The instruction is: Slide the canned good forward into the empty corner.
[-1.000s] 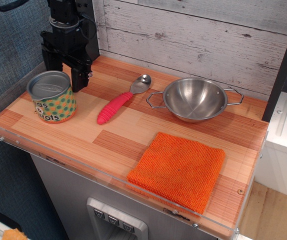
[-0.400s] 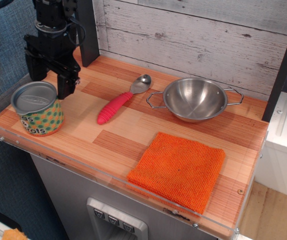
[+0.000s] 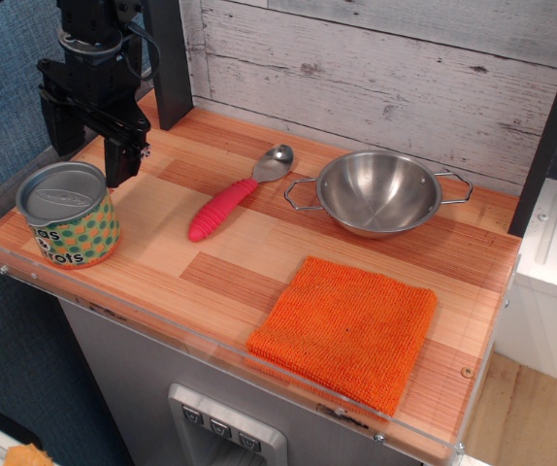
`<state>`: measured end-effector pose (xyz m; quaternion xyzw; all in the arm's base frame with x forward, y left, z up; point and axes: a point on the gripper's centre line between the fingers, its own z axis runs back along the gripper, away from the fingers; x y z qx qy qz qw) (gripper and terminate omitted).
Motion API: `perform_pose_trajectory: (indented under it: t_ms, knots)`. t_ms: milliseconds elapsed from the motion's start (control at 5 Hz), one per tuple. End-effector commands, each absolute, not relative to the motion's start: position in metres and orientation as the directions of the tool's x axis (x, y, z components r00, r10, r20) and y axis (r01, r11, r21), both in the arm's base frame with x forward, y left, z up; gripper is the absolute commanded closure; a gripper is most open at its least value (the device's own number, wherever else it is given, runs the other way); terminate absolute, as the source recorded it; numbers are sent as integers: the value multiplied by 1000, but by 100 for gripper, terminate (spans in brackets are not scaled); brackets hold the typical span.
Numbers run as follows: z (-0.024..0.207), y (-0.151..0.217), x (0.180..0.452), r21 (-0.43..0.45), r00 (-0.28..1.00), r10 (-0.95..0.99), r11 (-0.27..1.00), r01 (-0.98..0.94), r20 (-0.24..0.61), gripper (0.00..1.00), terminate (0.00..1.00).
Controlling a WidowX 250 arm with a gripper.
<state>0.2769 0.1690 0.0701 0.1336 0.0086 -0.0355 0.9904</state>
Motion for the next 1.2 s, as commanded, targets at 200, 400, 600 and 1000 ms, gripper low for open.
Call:
perform_pose_trajectory:
  t_ms: [200,400,600,1000]
  knots:
    - [146,127,299,300,989,-97,952,59,115,0,0]
    - [163,118,284,290,995,-33,957,5,91,0,0]
    - [175,108,274,239,993,-44,971,18,105,0,0]
    - [189,118,234,237,992,106,964,-121,72,0,0]
